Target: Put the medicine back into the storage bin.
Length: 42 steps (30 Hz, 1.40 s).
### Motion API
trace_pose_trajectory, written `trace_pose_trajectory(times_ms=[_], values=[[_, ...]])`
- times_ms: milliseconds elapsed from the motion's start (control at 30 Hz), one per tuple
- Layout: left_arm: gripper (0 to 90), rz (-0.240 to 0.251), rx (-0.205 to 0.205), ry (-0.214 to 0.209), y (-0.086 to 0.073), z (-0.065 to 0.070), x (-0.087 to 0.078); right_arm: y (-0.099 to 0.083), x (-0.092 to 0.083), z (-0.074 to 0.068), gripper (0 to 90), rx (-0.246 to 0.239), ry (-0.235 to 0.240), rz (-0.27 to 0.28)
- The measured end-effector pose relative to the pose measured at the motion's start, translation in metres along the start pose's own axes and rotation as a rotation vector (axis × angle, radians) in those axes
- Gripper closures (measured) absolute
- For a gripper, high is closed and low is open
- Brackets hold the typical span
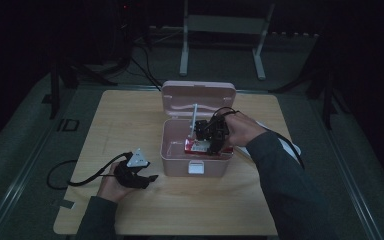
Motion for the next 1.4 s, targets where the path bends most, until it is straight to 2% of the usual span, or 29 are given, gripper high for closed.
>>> trace_pose_trajectory(times_ms=[567, 1400], values=[[41.1, 0.000, 0.001, 0.002, 0.000, 0.000, 0.000, 0.013, 0.011, -0.008, 51.3, -0.028, 0.029, 0.000], [41.0, 0.000, 0.000, 0.002, 0.000, 0.000, 0.001, 0.008, 0.016, -0.008, 51.2, -0.008, 0.044, 0.006]])
Point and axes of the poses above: each handheld gripper's, and its own axes: x roughly forward along the jaws, y roughly out of its top, z roughly to its right, the point moved 10 cm from there along x, roughly forward along the jaws, and after that the axes turned 4 degrees about z, right-handed, at the moved point
